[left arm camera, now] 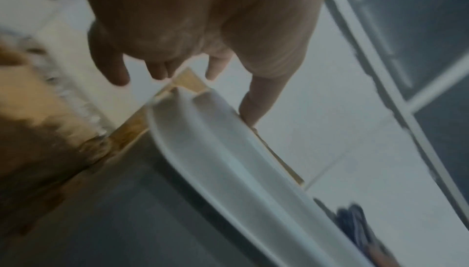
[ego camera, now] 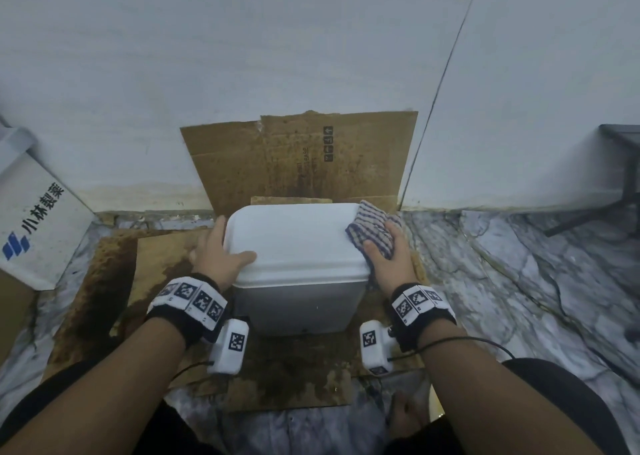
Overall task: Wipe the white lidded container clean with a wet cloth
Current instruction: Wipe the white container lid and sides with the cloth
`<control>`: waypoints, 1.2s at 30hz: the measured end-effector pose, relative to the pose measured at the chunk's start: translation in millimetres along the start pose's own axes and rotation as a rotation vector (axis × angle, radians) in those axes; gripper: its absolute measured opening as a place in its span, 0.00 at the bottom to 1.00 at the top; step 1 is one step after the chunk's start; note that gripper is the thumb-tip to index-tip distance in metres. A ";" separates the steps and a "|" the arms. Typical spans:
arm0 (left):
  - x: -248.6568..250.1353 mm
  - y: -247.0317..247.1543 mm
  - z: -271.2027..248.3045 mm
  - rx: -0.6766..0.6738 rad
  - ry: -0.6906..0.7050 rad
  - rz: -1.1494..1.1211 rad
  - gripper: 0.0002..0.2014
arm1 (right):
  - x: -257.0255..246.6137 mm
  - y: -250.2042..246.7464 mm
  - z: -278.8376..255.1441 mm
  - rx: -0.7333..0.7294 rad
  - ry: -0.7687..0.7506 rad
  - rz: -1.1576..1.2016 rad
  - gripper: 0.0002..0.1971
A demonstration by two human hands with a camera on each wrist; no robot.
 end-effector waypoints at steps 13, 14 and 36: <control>120.5 88.2 -44.9 -0.027 0.450 0.676 0.34 | -40.8 12.4 -32.4 -0.028 -0.061 0.303 0.16; 115.6 84.0 -43.0 -0.029 0.461 0.693 0.35 | -39.3 9.7 -33.1 -0.019 -0.038 0.352 0.14; 79.8 17.0 -22.9 0.008 0.460 0.624 0.29 | -109.5 84.2 -76.0 -0.176 -0.256 -0.146 0.29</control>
Point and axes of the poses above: each hand's wrist, its own z-axis towards the middle knuckle, its own y-axis out of the palm, x = y × z, the point moved 10 cm from there along z, towards the middle knuckle, and after that the axes turned 1 degree about x, right-handed, at the moved point
